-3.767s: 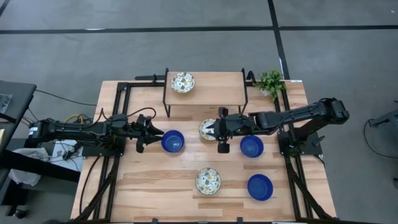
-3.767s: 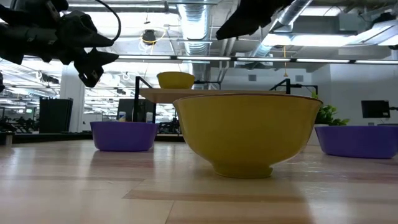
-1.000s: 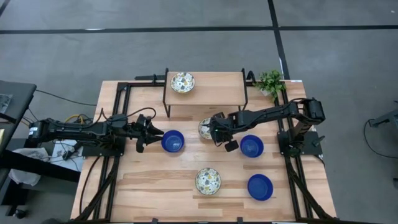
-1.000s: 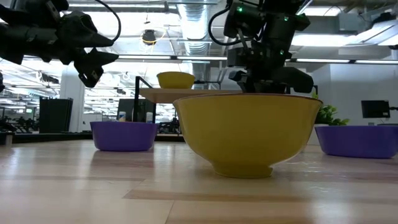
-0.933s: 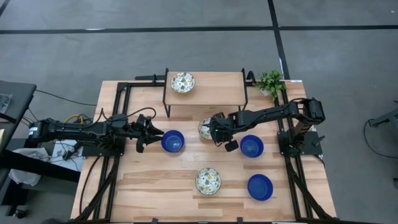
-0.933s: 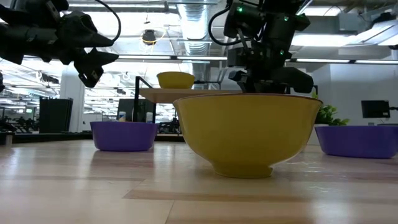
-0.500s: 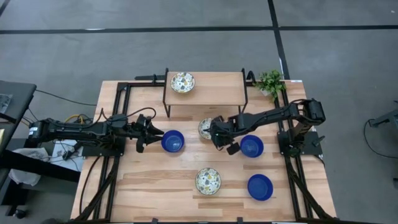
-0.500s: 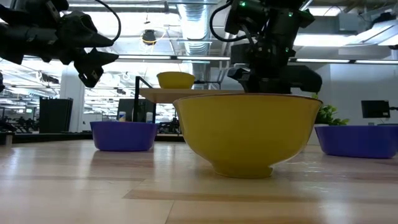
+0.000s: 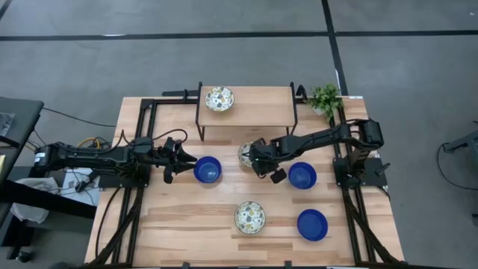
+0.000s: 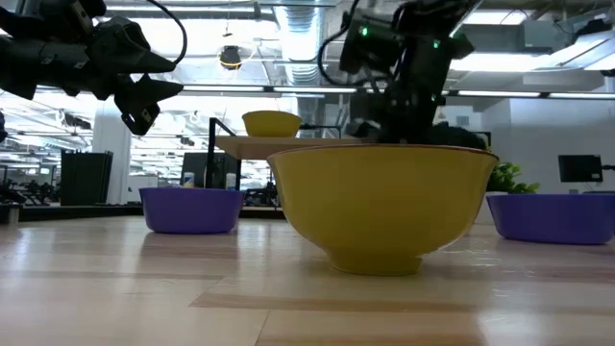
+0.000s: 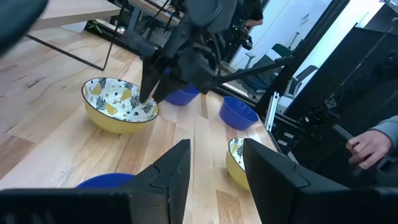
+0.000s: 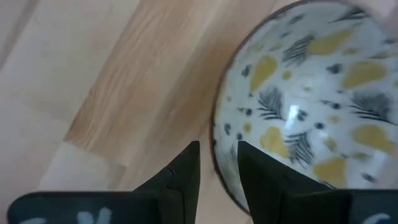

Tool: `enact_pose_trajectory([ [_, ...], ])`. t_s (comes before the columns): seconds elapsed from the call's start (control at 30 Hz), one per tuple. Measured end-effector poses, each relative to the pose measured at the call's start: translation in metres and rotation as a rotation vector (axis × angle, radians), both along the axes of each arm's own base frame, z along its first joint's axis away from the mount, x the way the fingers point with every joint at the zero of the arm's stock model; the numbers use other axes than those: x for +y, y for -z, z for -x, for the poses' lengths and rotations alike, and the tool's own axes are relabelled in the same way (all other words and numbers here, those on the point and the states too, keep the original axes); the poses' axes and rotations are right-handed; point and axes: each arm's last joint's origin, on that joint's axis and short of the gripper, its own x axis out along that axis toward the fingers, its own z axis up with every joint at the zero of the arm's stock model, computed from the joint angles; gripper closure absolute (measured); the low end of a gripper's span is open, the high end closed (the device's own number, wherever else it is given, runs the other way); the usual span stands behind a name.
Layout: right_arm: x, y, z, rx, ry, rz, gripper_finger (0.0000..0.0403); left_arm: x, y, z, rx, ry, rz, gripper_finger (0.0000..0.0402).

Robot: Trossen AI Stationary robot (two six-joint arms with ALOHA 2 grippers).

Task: Pick & Place Mini bowls
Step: Stack the top yellow bowl on the yellow bowl on the shelf

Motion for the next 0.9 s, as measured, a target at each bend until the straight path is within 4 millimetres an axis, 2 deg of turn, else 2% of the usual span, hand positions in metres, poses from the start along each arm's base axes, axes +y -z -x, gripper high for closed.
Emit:
enact_pose_trajectory([
  [0.13, 0.0, 0.014, -0.006, 0.036, 0.012, 0.023, 0.0305, 0.0, 0.0, 0.0, 0.003, 0.0, 0.0, 0.0256],
  [0.33, -0.001, 0.016, -0.012, 0.032, 0.083, 0.005, 0.0305, 0.0, 0.001, -0.001, 0.01, 0.0, 0.001, 0.0257],
  [0.63, -0.001, 0.005, -0.019, -0.006, 0.078, 0.006, 0.031, 0.0, 0.002, -0.001, 0.015, -0.001, 0.001, 0.0257],
  [0.9, -0.001, -0.006, -0.024, -0.016, 0.078, 0.006, 0.0358, 0.0, 0.002, -0.001, 0.015, -0.001, 0.001, 0.0257],
])
